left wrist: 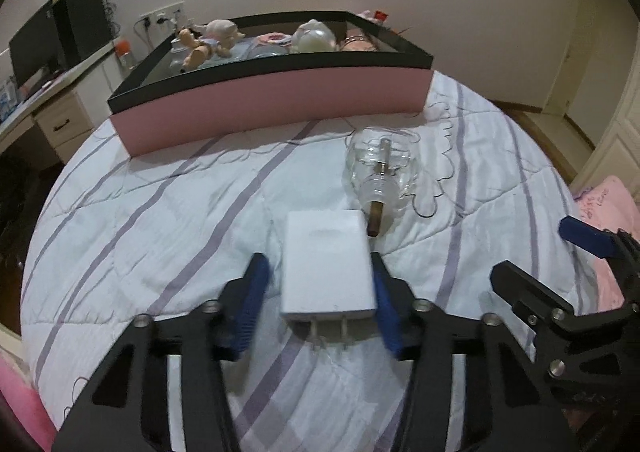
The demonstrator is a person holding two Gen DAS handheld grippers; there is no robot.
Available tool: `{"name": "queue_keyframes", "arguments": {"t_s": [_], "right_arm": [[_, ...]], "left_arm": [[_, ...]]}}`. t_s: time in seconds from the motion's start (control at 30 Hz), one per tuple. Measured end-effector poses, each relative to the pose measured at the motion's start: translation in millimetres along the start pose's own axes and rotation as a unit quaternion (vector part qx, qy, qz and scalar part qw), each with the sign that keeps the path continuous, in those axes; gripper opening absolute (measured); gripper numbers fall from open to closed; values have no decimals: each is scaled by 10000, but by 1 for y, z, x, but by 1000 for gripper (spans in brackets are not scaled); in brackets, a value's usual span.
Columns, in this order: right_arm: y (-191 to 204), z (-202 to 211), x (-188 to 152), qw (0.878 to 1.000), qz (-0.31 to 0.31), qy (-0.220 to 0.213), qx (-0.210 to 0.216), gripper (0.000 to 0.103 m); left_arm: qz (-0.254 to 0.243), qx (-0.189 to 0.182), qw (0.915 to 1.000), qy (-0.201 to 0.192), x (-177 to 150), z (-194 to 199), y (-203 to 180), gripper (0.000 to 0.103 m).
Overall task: Organize rigid objects
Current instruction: 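Grasp the white plug adapter with the left tool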
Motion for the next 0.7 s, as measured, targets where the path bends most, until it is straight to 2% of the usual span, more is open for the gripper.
{"name": "queue_keyframes", "arguments": {"t_s": [0.07,0.3,0.47,0.53,0.7], "right_arm": [[0,0,0,10000,9,31,-21,103],[4,0,-2,10000,19,89,-31,103],[4,3,5,10000,13,20,-11,103],[2,3,14,10000,27,-39,19,103],[-7,-6,67,9993,39,-373,9,103]], "left_arm": [[83,-19,10000,-32,0,2,5,41],[192,-12,9998,-55,-5,9,19,41],[204,286,9993,-114,-3,18,41,41],[246,387,9989,-126,-1,20,54,41],[412,679,9966,-208,8,25,90,41]]}}
Point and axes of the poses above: each gripper's, at about its wrist camera, not at the fingertips, and z roughly against the way its jaws point, y to its left, x to its top, the point moved 2 cm from there along -z, roughly the way its jaws point, and after that the axes turned 6 degrees about -y, right-handed, at the moved point
